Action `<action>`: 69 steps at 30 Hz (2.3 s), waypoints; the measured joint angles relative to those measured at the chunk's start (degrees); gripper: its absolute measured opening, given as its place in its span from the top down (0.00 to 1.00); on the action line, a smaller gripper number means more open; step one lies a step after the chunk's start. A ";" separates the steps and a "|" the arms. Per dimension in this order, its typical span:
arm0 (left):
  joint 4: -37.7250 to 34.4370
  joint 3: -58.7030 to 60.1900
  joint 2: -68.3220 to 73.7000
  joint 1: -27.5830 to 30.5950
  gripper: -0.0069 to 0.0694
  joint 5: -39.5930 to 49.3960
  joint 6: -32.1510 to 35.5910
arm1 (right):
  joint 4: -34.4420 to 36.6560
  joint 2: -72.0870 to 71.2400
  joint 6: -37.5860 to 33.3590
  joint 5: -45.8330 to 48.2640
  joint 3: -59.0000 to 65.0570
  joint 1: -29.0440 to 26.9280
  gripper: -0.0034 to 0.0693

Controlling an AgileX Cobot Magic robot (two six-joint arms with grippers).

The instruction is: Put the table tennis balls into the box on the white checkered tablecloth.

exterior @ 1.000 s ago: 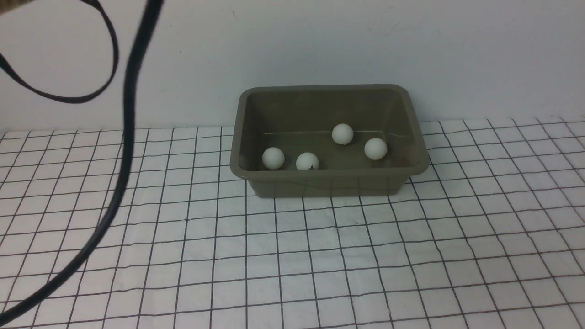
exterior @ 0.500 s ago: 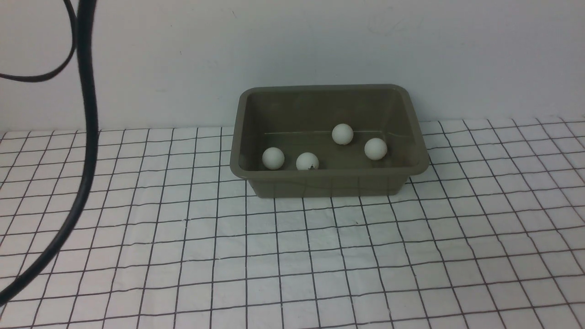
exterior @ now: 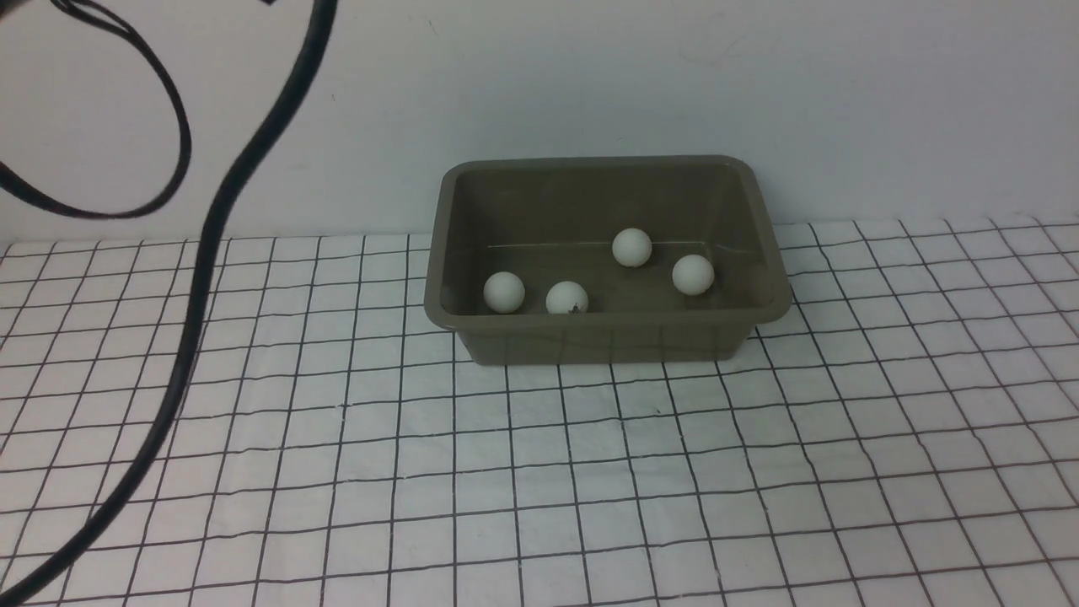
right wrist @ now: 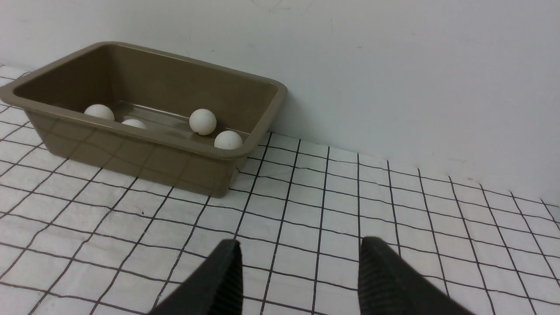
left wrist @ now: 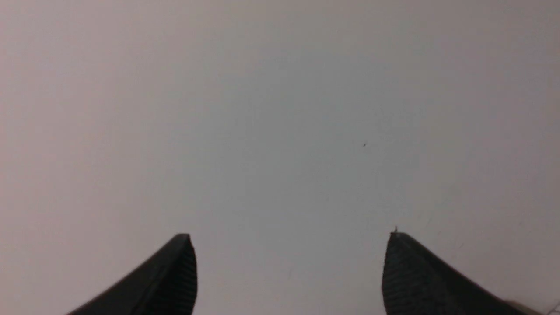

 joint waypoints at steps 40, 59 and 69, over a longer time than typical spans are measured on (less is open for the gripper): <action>-40.91 46.99 -50.36 -6.93 0.24 32.25 14.83 | 0.23 0.00 0.00 0.46 0.00 0.00 0.49; -62.42 60.27 -59.65 13.42 0.24 25.15 40.37 | 0.23 0.00 0.00 0.52 0.00 0.00 0.49; -67.05 63.88 -62.78 20.93 0.24 24.87 41.65 | 0.23 0.00 0.00 0.52 0.00 0.00 0.49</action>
